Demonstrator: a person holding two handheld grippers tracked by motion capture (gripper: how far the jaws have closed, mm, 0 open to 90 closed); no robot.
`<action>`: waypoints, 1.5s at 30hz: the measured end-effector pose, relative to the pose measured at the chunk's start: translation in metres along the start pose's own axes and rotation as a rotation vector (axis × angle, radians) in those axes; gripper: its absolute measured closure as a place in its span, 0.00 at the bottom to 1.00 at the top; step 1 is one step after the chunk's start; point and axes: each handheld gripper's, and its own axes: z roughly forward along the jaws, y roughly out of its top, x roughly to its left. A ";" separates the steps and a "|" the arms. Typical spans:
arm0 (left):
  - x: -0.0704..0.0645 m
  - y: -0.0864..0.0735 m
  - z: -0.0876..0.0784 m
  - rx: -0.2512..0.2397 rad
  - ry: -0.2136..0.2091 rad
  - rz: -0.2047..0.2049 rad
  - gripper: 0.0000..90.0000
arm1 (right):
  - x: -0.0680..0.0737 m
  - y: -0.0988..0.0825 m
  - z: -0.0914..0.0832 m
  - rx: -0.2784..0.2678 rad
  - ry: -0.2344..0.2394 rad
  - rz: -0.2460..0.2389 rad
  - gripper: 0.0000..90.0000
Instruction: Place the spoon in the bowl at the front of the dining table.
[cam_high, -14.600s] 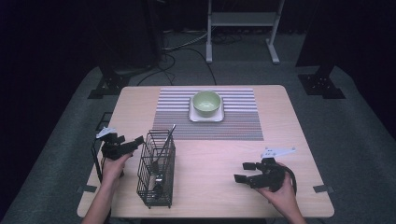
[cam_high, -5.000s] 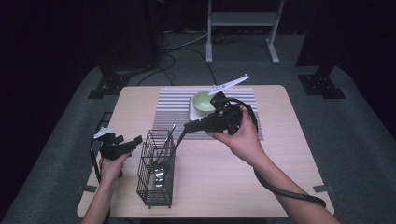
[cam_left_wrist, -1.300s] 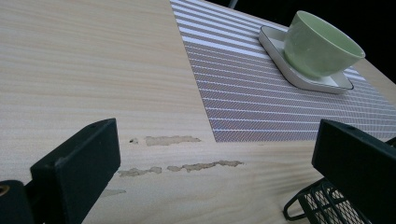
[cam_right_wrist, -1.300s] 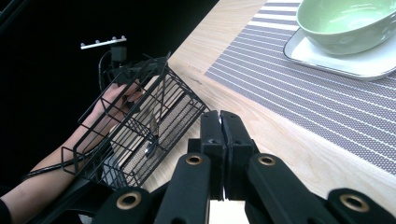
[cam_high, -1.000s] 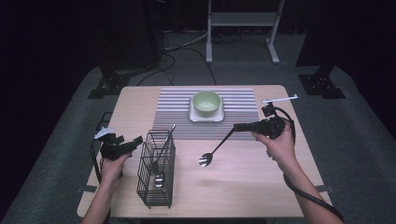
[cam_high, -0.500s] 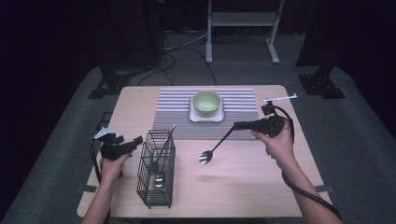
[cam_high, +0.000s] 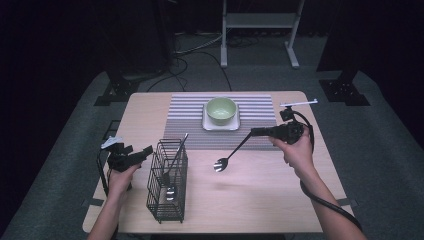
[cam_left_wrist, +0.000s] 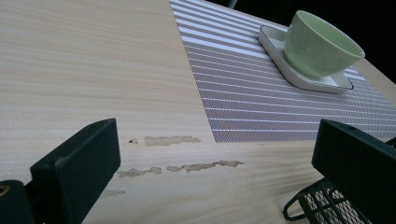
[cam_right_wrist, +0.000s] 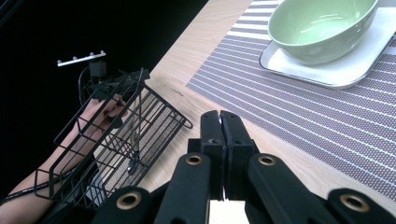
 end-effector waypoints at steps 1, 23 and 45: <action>0.000 0.000 0.000 0.001 0.000 0.000 0.00 | -0.001 0.001 0.000 -0.003 -0.002 -0.001 0.99; 0.000 0.000 0.000 -0.001 0.000 -0.003 0.00 | -0.013 0.009 0.003 -0.029 -0.024 0.027 0.99; 0.001 0.000 -0.001 -0.002 -0.001 -0.004 0.00 | -0.020 0.020 0.004 -0.056 -0.049 0.045 0.99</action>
